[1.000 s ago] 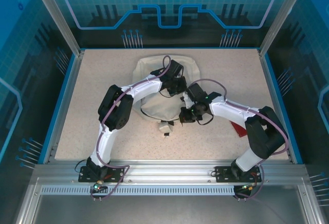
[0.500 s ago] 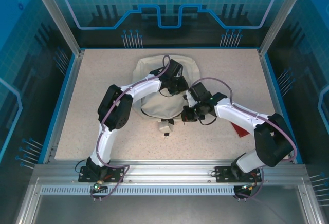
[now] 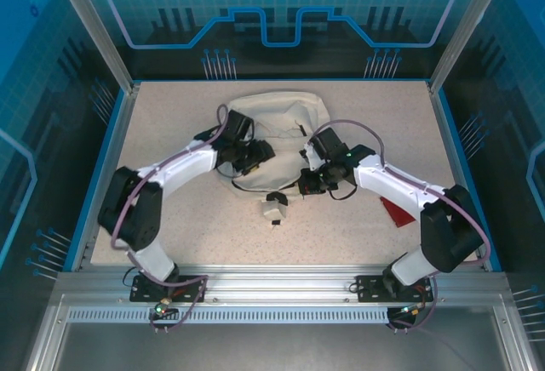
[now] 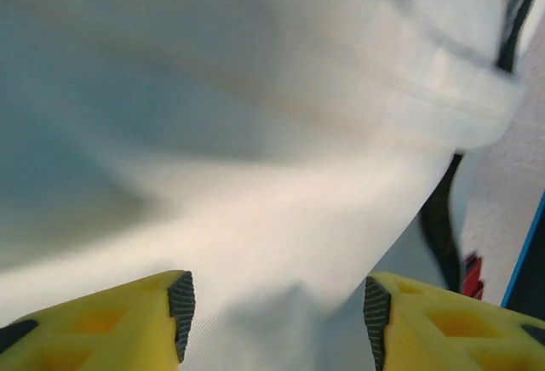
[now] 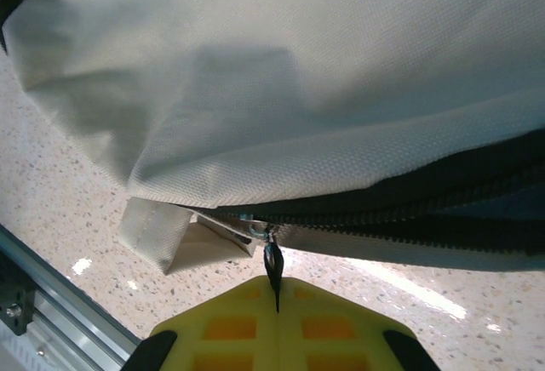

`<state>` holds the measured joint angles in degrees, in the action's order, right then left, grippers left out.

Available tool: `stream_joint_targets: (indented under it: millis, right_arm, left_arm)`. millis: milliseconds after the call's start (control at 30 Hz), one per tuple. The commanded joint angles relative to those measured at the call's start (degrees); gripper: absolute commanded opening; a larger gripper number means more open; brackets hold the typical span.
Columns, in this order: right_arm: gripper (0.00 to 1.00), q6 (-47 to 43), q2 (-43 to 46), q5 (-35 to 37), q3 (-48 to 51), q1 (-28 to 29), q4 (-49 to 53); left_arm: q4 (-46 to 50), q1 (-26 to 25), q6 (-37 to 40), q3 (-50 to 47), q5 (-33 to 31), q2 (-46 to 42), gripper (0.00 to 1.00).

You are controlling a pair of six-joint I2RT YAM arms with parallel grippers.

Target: Pack the student bag

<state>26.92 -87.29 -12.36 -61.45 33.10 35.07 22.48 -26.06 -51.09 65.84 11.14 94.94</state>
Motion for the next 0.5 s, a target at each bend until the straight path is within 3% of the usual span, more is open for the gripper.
stream_joint_targets:
  millis: [0, 233, 467]
  right_arm:
    - [0.00, -2.29, -1.32, 3.00, -3.65, 0.45, 5.32]
    - [0.00, -3.67, -4.30, 7.30, -7.13, 2.43, 10.49]
    - [0.00, -5.16, -7.12, 8.30, -8.07, 4.58, 11.51]
  left_arm:
    - [2.83, -0.81, -4.99, -7.74, -3.12, -7.23, 0.60]
    - [-2.69, -3.99, -15.75, -22.09, -3.77, -18.34, 0.68]
    - [-16.28, -6.19, -22.67, -27.13, -4.49, -16.12, 0.69]
